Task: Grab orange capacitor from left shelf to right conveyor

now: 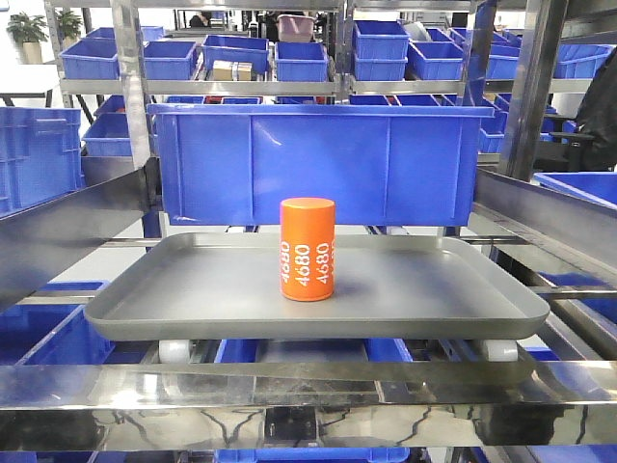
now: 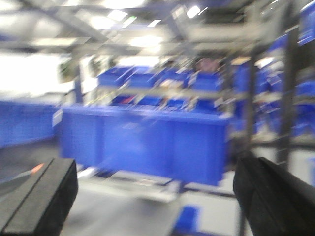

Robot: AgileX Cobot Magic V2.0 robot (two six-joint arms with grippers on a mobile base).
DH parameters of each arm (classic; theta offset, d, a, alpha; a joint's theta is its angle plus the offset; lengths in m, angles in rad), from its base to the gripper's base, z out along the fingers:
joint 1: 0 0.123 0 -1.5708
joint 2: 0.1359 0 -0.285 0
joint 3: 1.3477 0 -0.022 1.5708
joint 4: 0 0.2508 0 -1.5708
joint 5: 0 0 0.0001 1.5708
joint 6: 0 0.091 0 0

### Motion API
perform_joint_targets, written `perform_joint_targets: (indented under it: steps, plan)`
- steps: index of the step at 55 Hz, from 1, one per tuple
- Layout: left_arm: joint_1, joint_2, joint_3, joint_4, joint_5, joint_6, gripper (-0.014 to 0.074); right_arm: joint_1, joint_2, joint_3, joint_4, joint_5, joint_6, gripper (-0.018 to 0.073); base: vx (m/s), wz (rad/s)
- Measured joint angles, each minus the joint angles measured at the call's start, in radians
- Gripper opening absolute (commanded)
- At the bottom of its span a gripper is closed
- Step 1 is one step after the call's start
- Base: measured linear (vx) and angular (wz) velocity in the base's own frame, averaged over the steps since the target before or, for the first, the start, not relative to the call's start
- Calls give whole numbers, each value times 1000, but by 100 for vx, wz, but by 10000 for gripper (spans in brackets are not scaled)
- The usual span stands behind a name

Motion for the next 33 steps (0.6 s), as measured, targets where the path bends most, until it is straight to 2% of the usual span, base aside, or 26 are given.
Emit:
perform_joint_targets:
  steps: [7, 12, 33]
  plan:
    - [0, 0, 0, 0, 0, 0, -6, 70, 130, -59, 130, 49, -124, 695, 0, 0]
    - [0, 0, 0, 0, 0, 0, -6, 114, 217, -99, 172, 71, -164, 692, 0, 0]
    - [0, 0, 0, 0, 0, 0, -6, 271, 517, -195, 186, 74, -186, 681, 0, 0]
